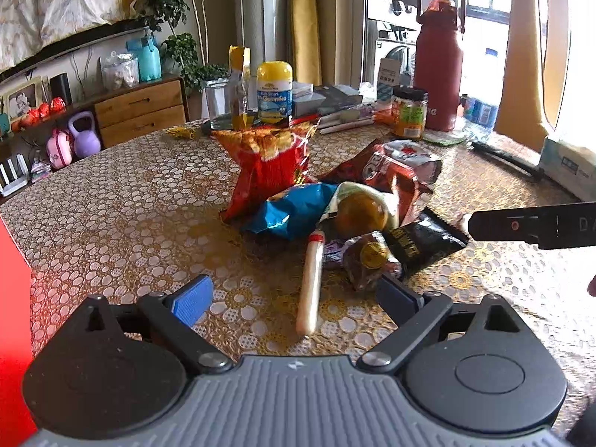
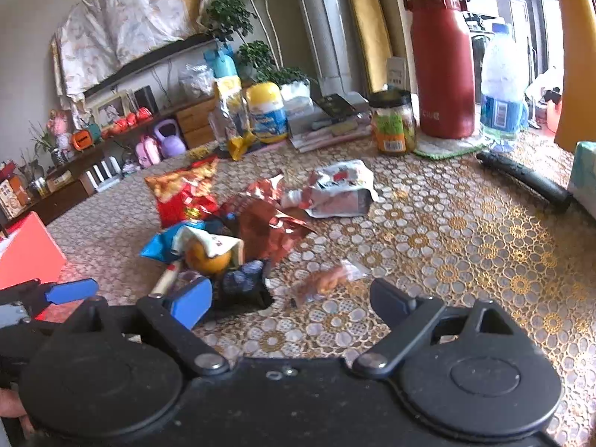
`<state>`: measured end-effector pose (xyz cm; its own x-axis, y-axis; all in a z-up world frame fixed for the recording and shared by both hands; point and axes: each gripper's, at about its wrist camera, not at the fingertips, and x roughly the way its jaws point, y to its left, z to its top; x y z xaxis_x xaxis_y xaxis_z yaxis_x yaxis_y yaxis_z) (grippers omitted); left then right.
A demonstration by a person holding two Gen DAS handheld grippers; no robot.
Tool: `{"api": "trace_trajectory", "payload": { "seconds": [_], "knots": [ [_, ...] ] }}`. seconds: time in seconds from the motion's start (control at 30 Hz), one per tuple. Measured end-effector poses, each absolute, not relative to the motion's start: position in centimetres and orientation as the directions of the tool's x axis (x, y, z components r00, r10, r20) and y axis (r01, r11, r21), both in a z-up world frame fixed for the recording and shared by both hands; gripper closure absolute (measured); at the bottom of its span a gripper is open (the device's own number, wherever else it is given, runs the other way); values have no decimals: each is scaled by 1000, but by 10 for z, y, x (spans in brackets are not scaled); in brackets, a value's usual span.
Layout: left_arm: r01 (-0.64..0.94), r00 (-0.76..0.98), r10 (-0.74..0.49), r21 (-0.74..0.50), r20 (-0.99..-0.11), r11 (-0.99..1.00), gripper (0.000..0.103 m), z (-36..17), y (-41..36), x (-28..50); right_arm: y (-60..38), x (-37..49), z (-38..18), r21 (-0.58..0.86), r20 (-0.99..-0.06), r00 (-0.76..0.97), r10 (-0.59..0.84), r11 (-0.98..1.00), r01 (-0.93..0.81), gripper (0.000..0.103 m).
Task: Organize snacks
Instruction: 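Grasp a sausage stick with the left tool while the right tool grasps a small brown snack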
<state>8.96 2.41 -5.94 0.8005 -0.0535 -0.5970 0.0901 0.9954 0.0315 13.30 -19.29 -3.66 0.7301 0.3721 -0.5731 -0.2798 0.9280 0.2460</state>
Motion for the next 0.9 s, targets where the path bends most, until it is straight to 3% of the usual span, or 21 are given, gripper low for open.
{"api": "trace_trajectory", "payload": {
  "seconds": [0.03, 0.1, 0.27, 0.47, 0.57, 0.63, 0.7, 0.9],
  "knots": [
    [95, 800, -57, 32, -597, 995, 9, -61, 24, 91, -193, 136, -40, 248, -580, 728, 366, 930, -271, 11],
    [110, 793, -70, 28, -605, 994, 26, -64, 25, 96, -193, 143, -45, 252, -586, 727, 358, 933, -256, 16],
    [124, 771, -86, 16, -630, 992, 42, -72, 26, 106, -193, 156, -52, 267, -589, 731, 344, 937, -226, 20],
    [144, 767, -107, 7, -633, 990, 53, -76, 26, 110, -191, 164, -57, 259, -588, 743, 319, 945, -202, 28],
    [144, 772, -110, 4, -626, 990, 70, -76, 26, 109, -191, 167, -59, 256, -589, 748, 306, 948, -187, 31],
    [144, 772, -110, 4, -626, 990, 72, -76, 26, 108, -190, 168, -60, 257, -589, 751, 300, 950, -178, 34],
    [145, 774, -110, 5, -624, 989, 87, -75, 26, 107, -189, 168, -61, 252, -591, 754, 288, 953, -167, 35],
    [150, 783, -121, -4, -610, 989, 92, -71, 26, 101, -189, 171, -65, 267, -592, 761, 267, 955, -127, 46]
  ]
}}
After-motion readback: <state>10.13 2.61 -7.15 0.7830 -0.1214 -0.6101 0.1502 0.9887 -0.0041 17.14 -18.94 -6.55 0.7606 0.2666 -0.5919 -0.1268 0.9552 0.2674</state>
